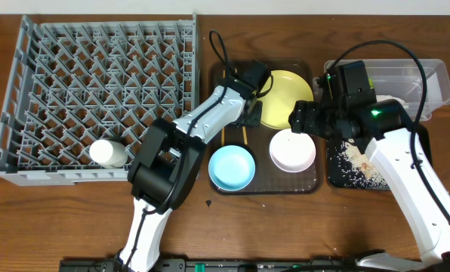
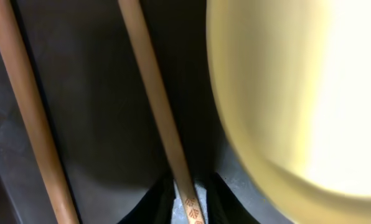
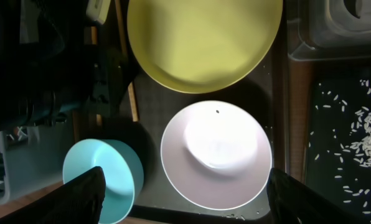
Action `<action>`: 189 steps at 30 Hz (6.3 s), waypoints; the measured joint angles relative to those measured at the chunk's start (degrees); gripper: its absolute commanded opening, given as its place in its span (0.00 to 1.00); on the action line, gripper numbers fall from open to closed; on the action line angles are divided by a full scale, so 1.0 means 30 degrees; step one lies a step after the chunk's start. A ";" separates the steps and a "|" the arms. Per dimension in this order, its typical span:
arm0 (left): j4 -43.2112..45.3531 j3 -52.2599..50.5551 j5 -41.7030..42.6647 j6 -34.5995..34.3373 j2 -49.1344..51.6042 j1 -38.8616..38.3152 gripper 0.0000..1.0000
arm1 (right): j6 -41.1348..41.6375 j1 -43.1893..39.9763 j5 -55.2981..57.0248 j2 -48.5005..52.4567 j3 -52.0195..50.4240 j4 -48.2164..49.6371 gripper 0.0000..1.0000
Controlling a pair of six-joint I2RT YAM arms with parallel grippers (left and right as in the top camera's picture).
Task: Sort waste into correct bins and load items into the dishwasher
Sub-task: 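Reach the left gripper to the chopsticks on the brown tray, then grasp the chopsticks with the left gripper and lift, then insert the chopsticks upright into the dish rack with the left gripper, then reach the left gripper to the white bowl and grasp its rim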
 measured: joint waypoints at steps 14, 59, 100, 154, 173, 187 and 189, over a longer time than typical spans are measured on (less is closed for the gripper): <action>-0.2018 0.0073 0.0160 -0.0015 -0.1829 0.1377 0.08 | 0.0000 0.0000 0.0000 0.0000 0.0000 0.0058 0.81; -0.0911 0.0350 -0.0284 0.2594 0.0102 0.0947 0.08 | 0.0000 0.0000 0.0000 0.0000 0.0000 0.0051 0.82; -0.5996 -0.0211 -0.1370 0.2594 -0.5340 0.5421 0.28 | 0.0000 0.0000 0.0000 0.0000 0.0000 0.0131 0.84; -0.3840 0.1945 0.1297 0.3016 -0.1960 0.2499 0.08 | 0.0000 0.0000 0.0007 0.0007 -0.0007 0.0321 0.85; -0.4728 -0.1501 -0.0852 0.2936 -0.6659 0.6288 0.14 | 0.0000 0.0000 0.0007 0.0007 -0.0007 0.0219 0.85; -0.4124 -0.2127 0.2936 0.2805 -0.8794 0.5450 0.57 | 0.0000 0.0000 0.0029 0.0007 -0.0007 0.0197 0.89; -0.4029 -0.1982 0.3548 0.2849 -0.9559 0.4947 0.62 | 0.0007 -0.0029 0.0146 0.0007 -0.0007 0.0182 0.92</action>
